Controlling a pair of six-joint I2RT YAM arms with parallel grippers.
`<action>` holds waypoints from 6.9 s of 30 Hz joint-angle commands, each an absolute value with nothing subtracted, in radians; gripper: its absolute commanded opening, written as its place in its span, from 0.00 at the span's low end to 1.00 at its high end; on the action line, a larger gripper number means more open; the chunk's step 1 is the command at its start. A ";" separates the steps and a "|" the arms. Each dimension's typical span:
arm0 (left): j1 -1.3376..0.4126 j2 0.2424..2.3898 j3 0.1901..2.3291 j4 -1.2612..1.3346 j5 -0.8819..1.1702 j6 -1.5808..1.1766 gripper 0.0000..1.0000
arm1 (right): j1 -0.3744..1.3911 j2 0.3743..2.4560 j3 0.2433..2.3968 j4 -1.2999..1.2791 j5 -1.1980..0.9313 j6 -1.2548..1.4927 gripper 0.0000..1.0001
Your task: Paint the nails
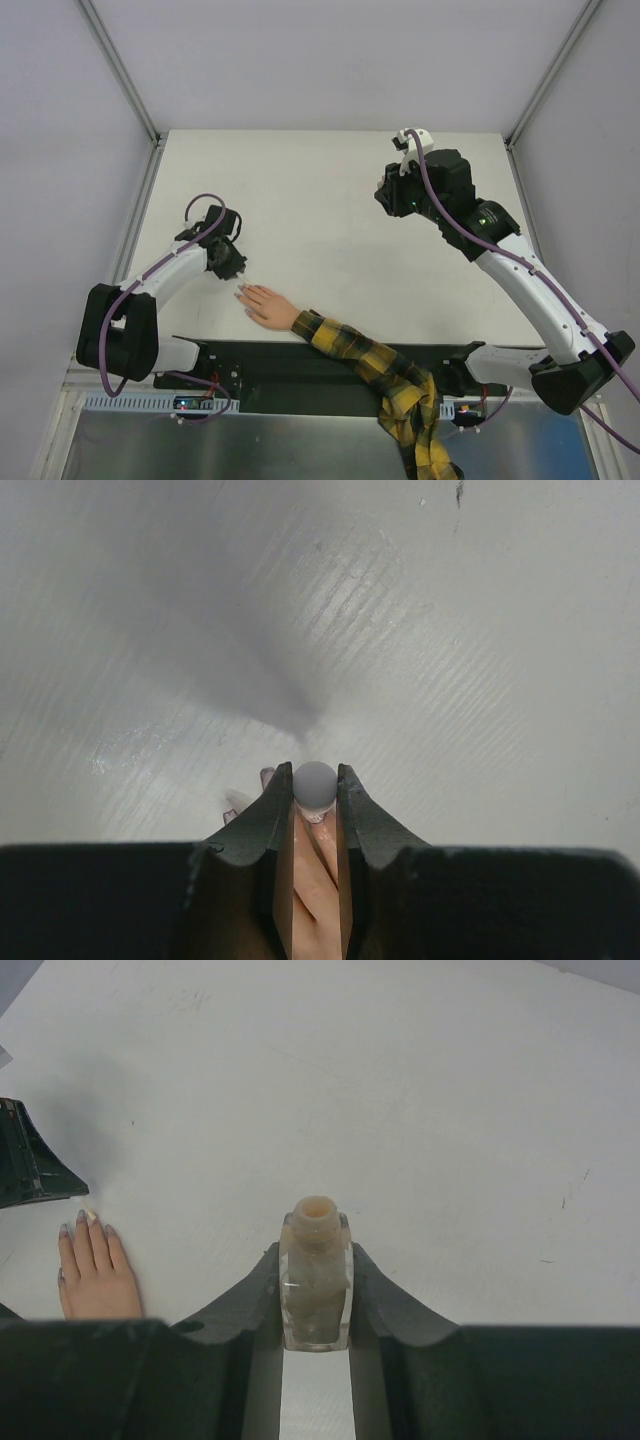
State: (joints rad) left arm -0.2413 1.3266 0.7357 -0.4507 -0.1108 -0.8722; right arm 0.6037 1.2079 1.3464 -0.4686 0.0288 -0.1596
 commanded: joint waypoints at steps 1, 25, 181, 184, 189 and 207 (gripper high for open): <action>-0.242 1.332 0.721 -0.477 -0.109 -0.890 0.00 | 0.601 1.189 1.368 -0.433 0.023 -0.156 0.00; -0.242 1.338 0.699 -0.454 -0.140 -0.894 0.00 | 0.603 1.198 1.373 -0.437 0.020 -0.155 0.00; -0.598 0.936 0.953 0.095 0.632 -0.606 0.00 | 0.864 1.066 0.881 0.149 -0.580 -0.371 0.00; -0.598 0.934 0.951 0.095 0.624 -0.603 0.00 | 0.864 1.060 0.877 0.149 -0.577 -0.371 0.00; -0.598 0.931 0.950 0.095 0.618 -0.601 0.00 | 0.865 1.057 0.874 0.150 -0.572 -0.373 0.00; -0.598 0.923 0.933 0.095 0.620 -0.595 0.00 | 0.864 1.045 0.868 0.155 -0.552 -0.376 0.00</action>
